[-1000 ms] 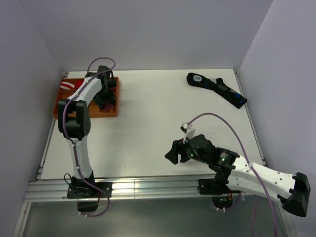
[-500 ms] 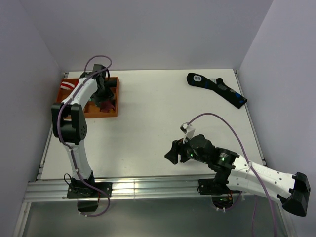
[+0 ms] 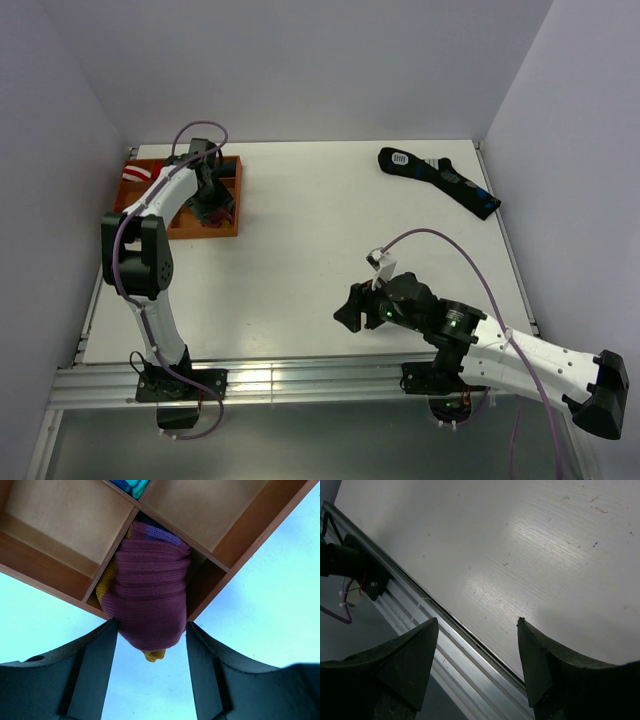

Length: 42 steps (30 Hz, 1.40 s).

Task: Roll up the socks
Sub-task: Place the sock in the storage box.

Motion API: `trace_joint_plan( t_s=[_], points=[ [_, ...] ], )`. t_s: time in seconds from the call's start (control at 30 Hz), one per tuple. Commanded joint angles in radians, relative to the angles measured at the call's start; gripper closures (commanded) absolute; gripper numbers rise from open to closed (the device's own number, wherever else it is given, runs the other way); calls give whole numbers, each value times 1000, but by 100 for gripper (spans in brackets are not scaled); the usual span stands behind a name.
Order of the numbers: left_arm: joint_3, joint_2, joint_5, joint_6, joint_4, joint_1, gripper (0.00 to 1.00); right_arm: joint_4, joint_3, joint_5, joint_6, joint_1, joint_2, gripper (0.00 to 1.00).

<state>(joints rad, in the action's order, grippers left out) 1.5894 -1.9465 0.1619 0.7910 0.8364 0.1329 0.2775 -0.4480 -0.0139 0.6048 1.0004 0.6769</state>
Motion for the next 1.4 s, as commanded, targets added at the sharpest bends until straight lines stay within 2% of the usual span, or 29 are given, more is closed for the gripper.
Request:
trace_joint_plan(
  t_s=[0.0,0.47,0.73,0.83,0.87,0.9,0.97,1.07,1.37],
  points=[
    [-8,41,2,34,-52,5,38,-5,-1,-9,1,-6,-28,29],
    [12,-28,-42,43,-4,16,41,23,3,-17,4,-6,-54,29],
    [30,-86,-18,62,32,22,45,26,8,-23,7,-6,-66,29],
    [49,-107,-2,65,50,22,55,32,9,-31,10,-6,-73,29],
    [56,-120,1,63,53,24,61,35,8,-34,9,-6,-74,30],
    [64,-127,4,63,69,22,72,37,9,-32,7,-6,-77,30],
    [89,-146,14,63,81,24,86,40,12,-34,7,-8,-80,30],
    [101,-161,25,63,95,25,98,40,11,-34,7,-6,-83,30],
    [83,-198,54,57,112,27,100,35,15,-31,9,-6,-82,30]
  ],
)
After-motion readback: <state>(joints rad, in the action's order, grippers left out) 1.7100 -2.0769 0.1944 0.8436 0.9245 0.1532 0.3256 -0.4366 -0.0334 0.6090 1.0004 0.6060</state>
